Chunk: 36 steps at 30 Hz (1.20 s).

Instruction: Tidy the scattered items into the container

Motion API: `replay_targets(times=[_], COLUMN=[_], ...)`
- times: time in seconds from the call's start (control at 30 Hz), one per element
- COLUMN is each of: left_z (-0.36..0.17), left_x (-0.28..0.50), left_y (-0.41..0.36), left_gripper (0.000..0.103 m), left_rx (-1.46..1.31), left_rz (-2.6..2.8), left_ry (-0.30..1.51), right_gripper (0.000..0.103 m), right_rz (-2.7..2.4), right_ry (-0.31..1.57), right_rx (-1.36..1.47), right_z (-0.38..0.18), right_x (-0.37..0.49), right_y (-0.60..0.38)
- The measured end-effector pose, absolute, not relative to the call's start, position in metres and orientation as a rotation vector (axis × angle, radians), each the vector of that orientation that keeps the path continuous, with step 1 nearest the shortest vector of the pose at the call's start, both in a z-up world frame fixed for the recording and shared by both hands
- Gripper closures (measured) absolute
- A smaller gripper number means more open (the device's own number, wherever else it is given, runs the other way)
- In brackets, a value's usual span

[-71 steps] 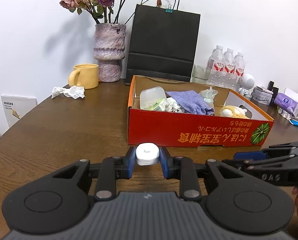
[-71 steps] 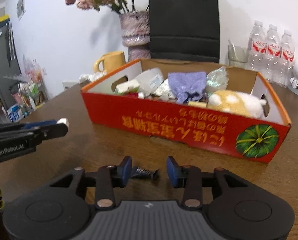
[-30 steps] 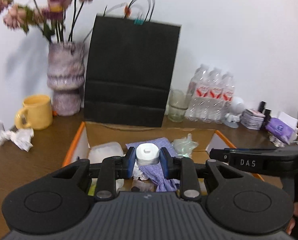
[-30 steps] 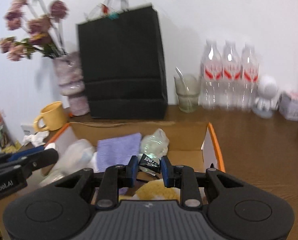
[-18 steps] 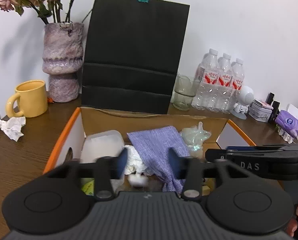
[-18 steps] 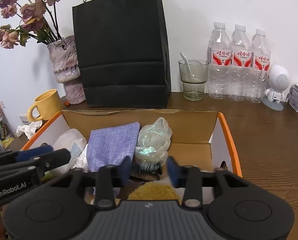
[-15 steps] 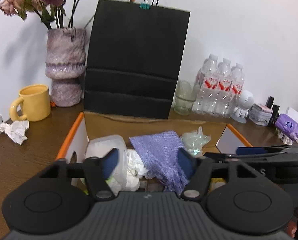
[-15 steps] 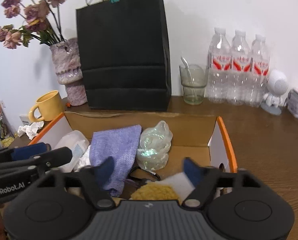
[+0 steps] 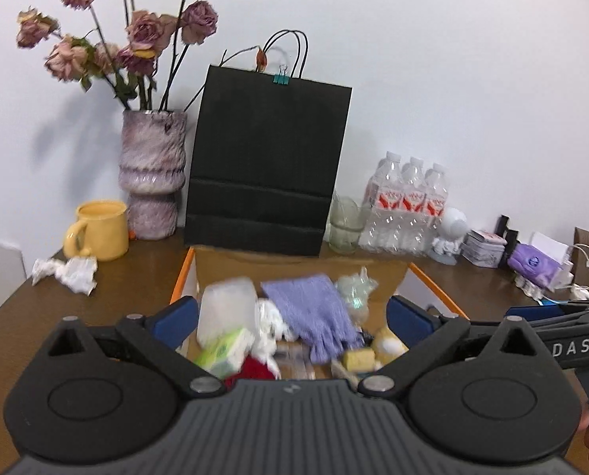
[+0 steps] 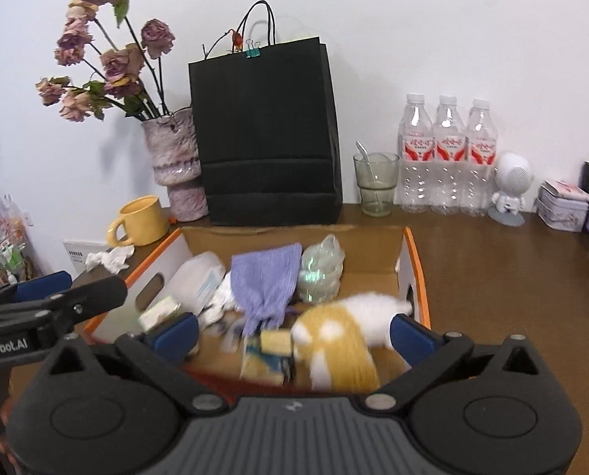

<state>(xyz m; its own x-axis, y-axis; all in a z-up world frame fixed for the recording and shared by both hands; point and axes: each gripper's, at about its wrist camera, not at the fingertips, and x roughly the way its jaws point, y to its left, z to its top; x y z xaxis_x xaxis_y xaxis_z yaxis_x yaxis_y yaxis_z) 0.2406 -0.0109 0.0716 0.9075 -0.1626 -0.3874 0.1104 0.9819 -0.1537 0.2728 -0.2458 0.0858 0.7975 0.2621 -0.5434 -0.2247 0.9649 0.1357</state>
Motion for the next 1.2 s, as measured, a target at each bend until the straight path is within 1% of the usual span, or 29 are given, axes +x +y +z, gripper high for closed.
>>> replay_targets(times=[0.33,0.6,0.8,1.2], left_z=[0.069,0.065,0.067,0.066], left_x=[0.170,0.132,0.121,0.121], left_y=[-0.001,-0.003,-0.008,-0.014], left_gripper=[0.000,0.000,0.000,0.000], left_rx=[-0.151,-0.186,-0.188,-0.179], left_rz=[-0.092,-0.086,-0.098,-0.094], left_ry=[0.501,0.537,0.536,0.539], right_gripper=[0.000,0.000,0.000,0.000], right_rz=[0.248,0.225,0.229,0.225], right_ry=[0.624,0.615,0.611,0.619], right_rx=[0.089,0.057,0.050,0.059], right_z=[0.087,0.092,0.093,0.092], right_x=[0.189,0.146,0.132,0.132], right_y=[-0.243,-0.235,-0.231,-0.232])
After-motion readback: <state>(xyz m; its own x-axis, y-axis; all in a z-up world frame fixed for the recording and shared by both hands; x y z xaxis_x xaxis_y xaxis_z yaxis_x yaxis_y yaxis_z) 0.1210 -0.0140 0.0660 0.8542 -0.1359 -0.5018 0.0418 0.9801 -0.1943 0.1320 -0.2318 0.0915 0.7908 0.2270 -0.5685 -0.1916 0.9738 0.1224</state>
